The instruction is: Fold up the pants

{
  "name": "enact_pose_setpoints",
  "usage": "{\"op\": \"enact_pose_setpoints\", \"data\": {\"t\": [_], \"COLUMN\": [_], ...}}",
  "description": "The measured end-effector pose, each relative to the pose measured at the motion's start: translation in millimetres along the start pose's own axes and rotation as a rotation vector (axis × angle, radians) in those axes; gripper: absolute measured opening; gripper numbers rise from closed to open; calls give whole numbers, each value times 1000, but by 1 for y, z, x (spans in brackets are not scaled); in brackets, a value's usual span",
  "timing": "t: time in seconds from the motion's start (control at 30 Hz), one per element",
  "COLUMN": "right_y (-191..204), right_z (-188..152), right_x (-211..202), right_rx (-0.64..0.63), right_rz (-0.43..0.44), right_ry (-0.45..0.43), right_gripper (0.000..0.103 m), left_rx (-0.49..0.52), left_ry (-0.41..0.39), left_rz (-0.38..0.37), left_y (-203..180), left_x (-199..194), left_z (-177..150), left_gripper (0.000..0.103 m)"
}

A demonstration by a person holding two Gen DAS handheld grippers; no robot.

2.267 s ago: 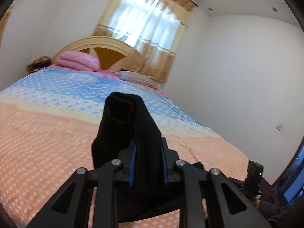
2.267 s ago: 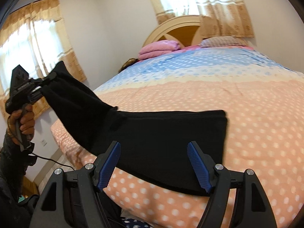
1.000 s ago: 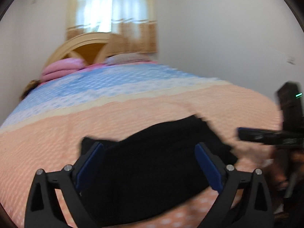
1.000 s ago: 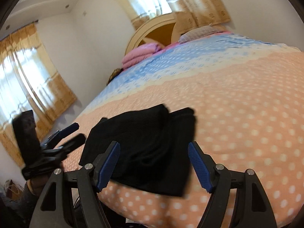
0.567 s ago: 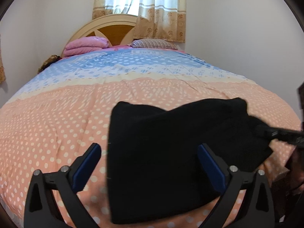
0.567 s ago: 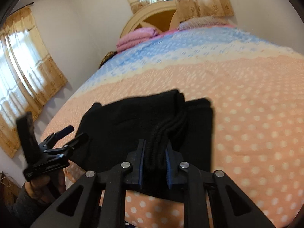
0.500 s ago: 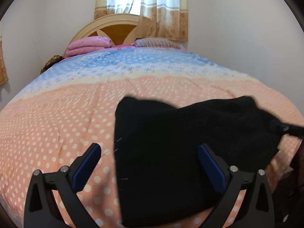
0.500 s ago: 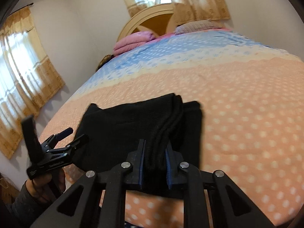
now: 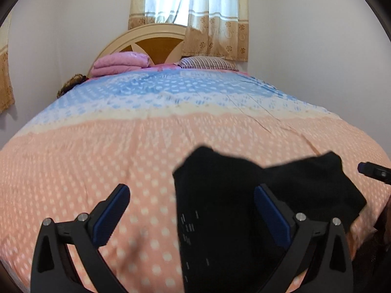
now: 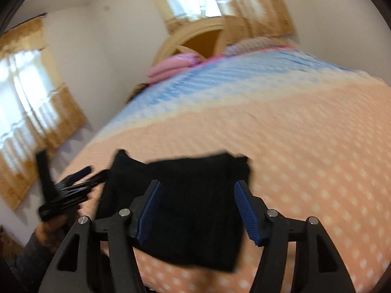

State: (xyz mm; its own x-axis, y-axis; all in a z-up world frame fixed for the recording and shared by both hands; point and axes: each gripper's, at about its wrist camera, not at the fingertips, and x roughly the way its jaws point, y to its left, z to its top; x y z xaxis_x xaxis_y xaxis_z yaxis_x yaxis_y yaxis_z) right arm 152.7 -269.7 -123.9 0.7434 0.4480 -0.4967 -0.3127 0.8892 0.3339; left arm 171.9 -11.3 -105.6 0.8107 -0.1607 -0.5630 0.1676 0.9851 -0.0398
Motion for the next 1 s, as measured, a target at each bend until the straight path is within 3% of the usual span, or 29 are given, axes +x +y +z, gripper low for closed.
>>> {"op": "enact_pose_setpoints", "data": {"t": [0.13,0.23,0.33,0.4,0.47,0.8,0.93,1.0], "right_y": [15,1,-9,-6,-18,-12,7,10], "right_z": [11,10,7,3,-2,-20,-34,-43], "right_x": [35,70,78,79,79,19,16,21], "right_rx": [-42,-33,-15,-56,-24,-27,-92,-108], "right_rz": [103,-97,-103,-194,-177,-138,-103,-134], "right_ry": [57,124,127,131,138,31,87,136], "right_gripper": [63,63,63,63,63,63,63,63], "left_rx": [7,-59,-162,-191,-212,-230,-175,-149], "left_ry": [39,138,211,223,234,97,85,97], "left_rz": [61,87,56,48,17,33,21,20], "left_y": [9,25,42,46,46,50,41,36], "left_x": [32,67,84,88,89,23,1,0], "left_z": [8,5,4,2,-1,-12,-23,-27], "left_gripper": [103,103,103,103,103,103,103,103]}}
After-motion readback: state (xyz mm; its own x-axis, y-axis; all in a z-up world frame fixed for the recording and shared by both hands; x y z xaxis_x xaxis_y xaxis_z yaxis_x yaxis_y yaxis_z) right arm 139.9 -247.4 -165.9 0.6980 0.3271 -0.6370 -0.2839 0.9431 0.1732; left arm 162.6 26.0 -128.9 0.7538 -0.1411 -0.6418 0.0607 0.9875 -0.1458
